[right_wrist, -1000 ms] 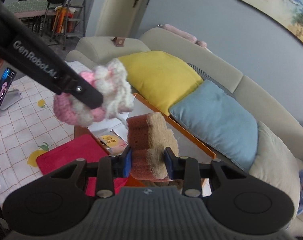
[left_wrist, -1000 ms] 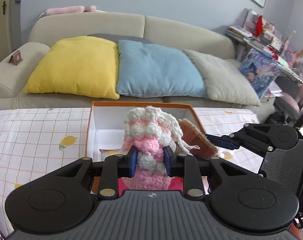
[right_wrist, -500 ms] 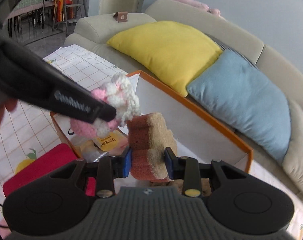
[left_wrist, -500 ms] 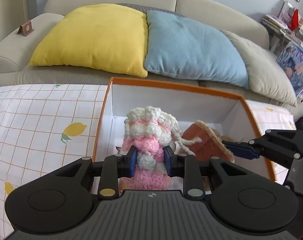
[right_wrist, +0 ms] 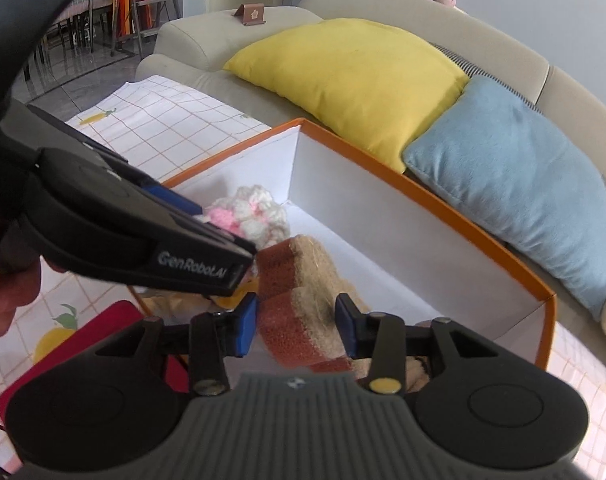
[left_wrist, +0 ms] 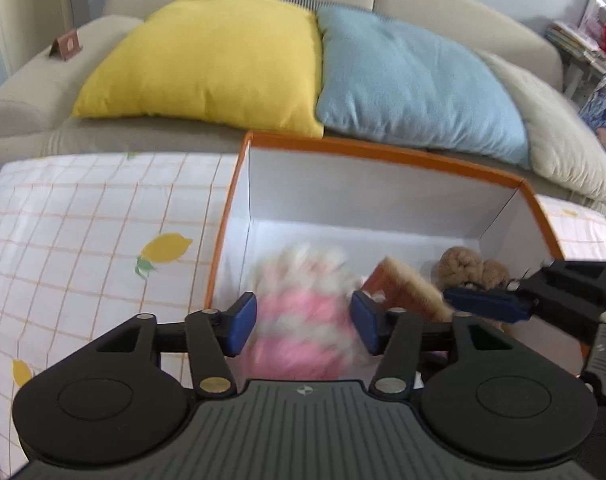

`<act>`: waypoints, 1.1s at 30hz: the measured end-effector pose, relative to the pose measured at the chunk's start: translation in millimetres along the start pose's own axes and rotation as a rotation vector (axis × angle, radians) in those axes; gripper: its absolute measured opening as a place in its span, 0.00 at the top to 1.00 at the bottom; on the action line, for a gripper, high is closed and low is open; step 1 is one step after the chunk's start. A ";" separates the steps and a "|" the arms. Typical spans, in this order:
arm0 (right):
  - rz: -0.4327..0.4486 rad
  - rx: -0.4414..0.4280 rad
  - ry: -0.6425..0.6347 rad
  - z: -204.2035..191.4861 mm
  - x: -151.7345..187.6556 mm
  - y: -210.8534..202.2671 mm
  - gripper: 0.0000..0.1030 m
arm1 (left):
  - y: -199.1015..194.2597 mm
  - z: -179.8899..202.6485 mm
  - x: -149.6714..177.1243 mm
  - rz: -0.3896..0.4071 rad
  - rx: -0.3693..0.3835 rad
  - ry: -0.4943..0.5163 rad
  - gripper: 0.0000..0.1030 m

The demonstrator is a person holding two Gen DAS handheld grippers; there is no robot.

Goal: Organize soft objects
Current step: 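Open both tools to release the pouch and sponge into the orange box, then return to the pile and grasp the pink cloth with right tool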

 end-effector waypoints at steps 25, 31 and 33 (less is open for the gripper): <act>0.143 0.234 0.393 14.5 39.3 -189.0 0.25 | -182.5 85.1 19.5 0.214 0.318 0.032 0.20; 0.128 0.302 0.498 5.3 90.7 -229.4 0.24 | -195.8 100.3 66.1 0.132 0.380 0.066 0.22; 0.112 0.320 0.530 2.5 108.3 -238.6 0.24 | -193.8 104.2 86.8 0.080 0.387 0.091 0.24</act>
Point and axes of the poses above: each gripper's, at about its wrist camera, not at the fingertips, and y roughly the way its jaws point, z to its right, x to its underside, the point moved 8 cm from there along y, roughly the way its jaws point, and after that the axes turned 12 degrees about z, right-handed, at the moved point
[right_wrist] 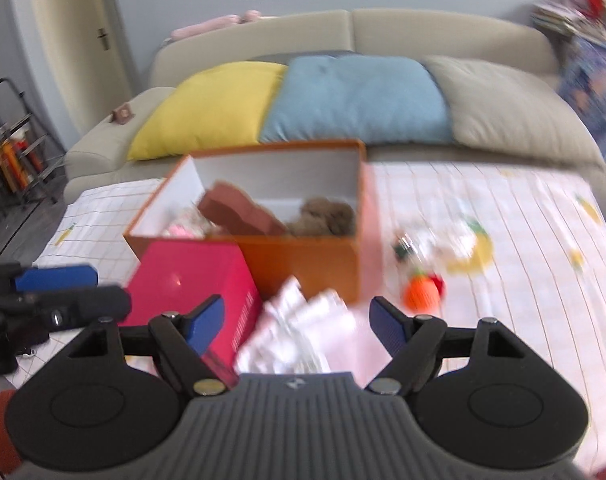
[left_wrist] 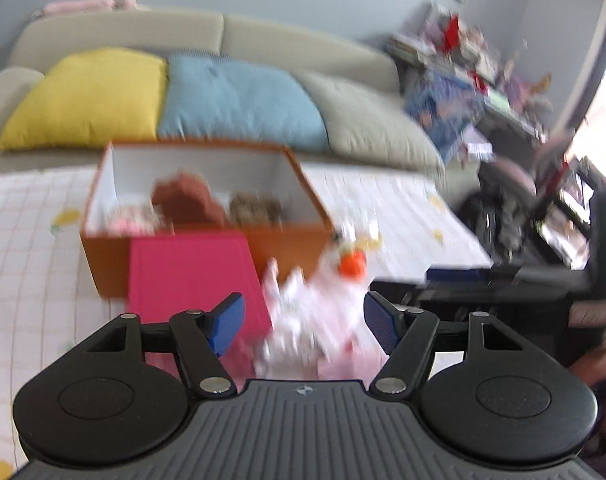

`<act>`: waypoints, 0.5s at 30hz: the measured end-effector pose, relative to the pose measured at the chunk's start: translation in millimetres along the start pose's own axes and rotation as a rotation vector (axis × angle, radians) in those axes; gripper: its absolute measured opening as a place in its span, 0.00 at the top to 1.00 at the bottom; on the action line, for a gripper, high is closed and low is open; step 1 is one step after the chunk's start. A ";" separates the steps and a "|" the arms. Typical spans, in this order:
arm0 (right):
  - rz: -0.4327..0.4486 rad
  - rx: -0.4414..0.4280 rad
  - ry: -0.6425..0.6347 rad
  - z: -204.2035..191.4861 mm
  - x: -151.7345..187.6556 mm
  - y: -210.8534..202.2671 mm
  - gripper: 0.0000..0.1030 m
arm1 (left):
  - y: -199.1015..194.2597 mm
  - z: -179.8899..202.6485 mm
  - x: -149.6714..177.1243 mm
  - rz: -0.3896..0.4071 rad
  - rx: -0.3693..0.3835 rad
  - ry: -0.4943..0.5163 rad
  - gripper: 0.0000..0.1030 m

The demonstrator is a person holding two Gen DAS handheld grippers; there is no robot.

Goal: Organize soft objects
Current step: 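Return to the pile and grasp the pink cloth with right tool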

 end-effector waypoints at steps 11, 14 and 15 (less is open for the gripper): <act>-0.210 0.129 0.090 40.4 102.5 -17.0 0.24 | 8.8 20.2 90.5 -0.257 -0.003 0.103 0.26; -0.281 0.144 0.089 43.2 124.3 -10.6 0.24 | 16.8 19.6 100.1 -0.290 -0.017 0.113 0.26; -0.298 0.143 0.085 42.4 129.7 -9.6 0.24 | 18.2 18.5 103.7 -0.295 -0.024 0.105 0.26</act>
Point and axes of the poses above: each gripper's, at about its wrist camera, not at the fingertips, and y roughly the way its jaws point, z to its right, x to its underside, the point moved 8 cm from there along y, roughly the way its jaws point, and after that the axes turned 12 degrees about z, right-handed, at the moved point
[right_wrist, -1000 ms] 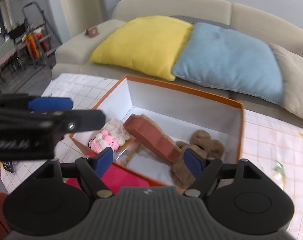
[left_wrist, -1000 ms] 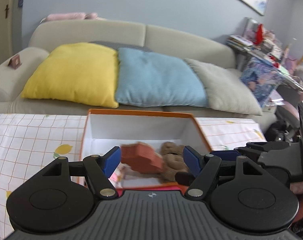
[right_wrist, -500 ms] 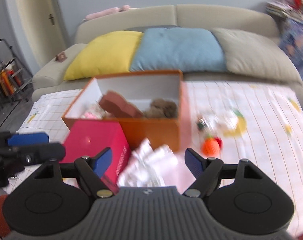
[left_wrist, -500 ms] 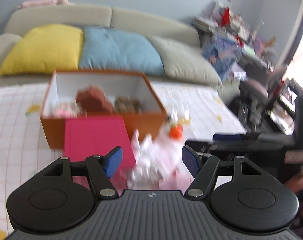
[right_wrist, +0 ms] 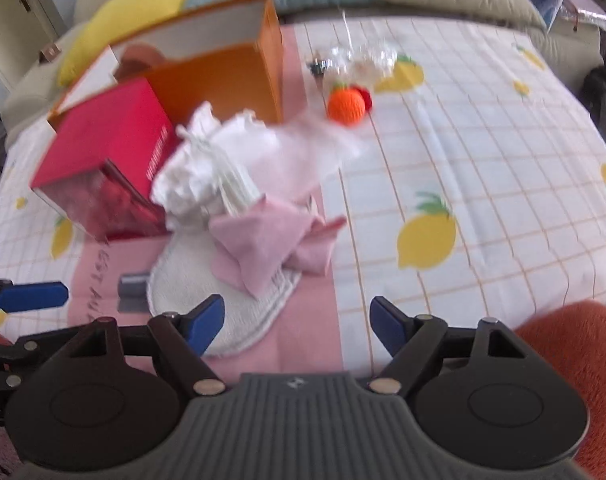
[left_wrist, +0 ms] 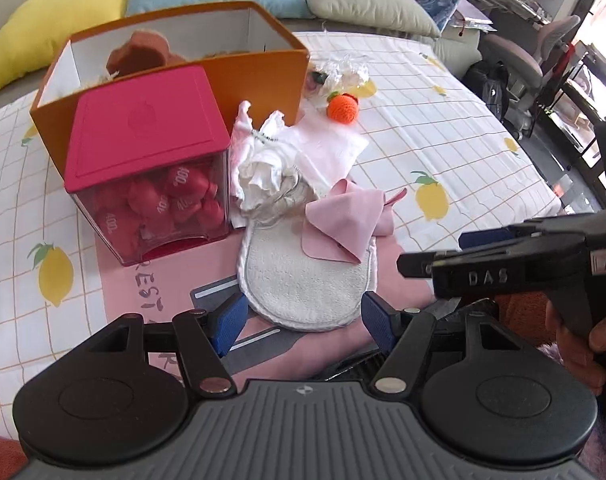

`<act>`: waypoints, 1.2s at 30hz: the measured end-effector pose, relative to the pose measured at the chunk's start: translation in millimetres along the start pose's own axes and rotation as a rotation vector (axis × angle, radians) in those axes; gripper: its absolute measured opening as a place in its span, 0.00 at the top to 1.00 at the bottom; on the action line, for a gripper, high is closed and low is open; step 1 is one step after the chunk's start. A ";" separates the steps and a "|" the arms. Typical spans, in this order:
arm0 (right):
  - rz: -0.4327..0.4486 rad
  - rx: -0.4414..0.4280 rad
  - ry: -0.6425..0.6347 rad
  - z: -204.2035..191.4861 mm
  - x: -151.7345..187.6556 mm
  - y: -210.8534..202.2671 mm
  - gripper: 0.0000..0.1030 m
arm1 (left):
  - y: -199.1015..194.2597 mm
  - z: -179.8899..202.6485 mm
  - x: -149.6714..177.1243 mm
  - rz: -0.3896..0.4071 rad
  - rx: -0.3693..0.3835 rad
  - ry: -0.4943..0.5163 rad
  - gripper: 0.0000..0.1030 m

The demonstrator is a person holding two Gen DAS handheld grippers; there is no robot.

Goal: Organize soft objects
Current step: 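Return to the pile and grasp the pink cloth with right tool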

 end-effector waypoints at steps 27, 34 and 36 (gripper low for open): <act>0.011 -0.052 -0.206 -18.9 -26.2 85.9 0.44 | 63.1 -28.3 3.8 -0.065 -0.059 -0.059 0.25; 0.001 -0.084 -0.098 -0.5 -25.8 82.7 0.85 | 70.9 -27.2 6.6 -0.083 -0.057 -0.056 0.25; 0.007 -0.084 -0.102 -2.3 -25.1 79.1 0.88 | 70.4 -24.6 5.4 -0.077 -0.051 -0.043 0.25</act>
Point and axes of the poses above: each gripper's, at about its wrist camera, not at the fingertips, and y roughly the way its jaws point, z to its right, x to its underside, the point moved 8 cm from there along y, roughly the way its jaws point, and after that the axes turned 12 degrees about z, right-handed, at the moved point
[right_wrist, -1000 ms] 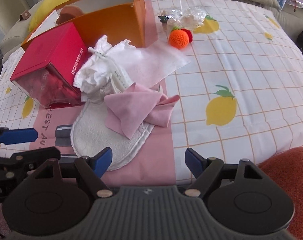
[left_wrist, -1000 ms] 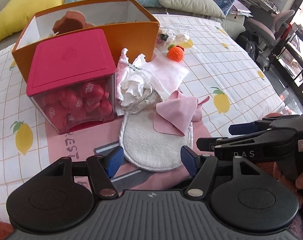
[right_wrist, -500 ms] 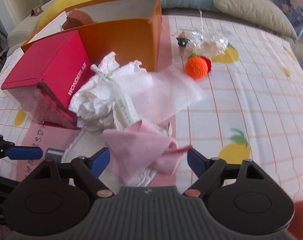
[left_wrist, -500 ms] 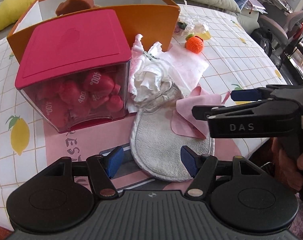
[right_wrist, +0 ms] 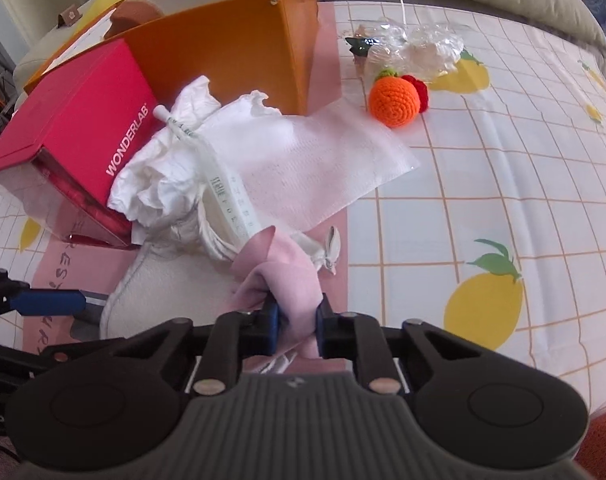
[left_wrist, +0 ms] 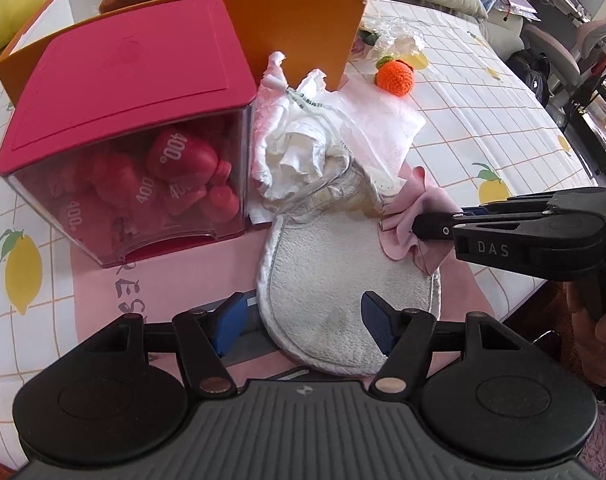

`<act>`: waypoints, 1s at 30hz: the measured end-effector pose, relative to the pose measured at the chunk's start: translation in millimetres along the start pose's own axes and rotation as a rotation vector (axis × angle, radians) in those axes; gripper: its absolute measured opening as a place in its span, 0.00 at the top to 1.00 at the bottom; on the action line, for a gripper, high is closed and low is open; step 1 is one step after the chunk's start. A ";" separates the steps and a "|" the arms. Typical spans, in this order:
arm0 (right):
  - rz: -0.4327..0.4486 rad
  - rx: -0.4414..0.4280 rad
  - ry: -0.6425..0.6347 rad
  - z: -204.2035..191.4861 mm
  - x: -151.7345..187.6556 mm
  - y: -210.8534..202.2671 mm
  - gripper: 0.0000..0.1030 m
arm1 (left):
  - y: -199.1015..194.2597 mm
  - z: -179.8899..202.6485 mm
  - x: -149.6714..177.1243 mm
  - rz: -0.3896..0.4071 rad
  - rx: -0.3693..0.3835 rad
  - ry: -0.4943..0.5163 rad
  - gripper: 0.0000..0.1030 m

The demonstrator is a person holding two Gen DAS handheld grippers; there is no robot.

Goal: Organize soft objects
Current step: 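Return to the pile and grasp the pink cloth with right tool, then grasp the white mesh bag with left tool while right tool holds the pink cloth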

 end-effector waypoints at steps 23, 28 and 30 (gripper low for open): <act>0.164 0.133 0.186 76.9 -20.6 -27.6 0.92 | 56.1 77.9 -99.3 0.109 -0.034 0.522 0.13; 0.127 0.111 0.229 80.7 -13.8 -14.2 0.91 | 90.3 76.8 -89.6 0.001 -0.013 0.536 0.14; 0.119 0.102 0.225 78.4 -12.8 -11.0 0.91 | 99.2 78.7 -83.3 -0.022 -0.014 0.548 0.17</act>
Point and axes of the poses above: each gripper's, at about its wrist camera, not at the fingertips, and y roughly the way its jaws point, z to its right, x to its underside, the point moved 8 cm from there along y, roughly the way its jaws point, and after that the axes turned 12 degrees about z, right-handed, at the moved point
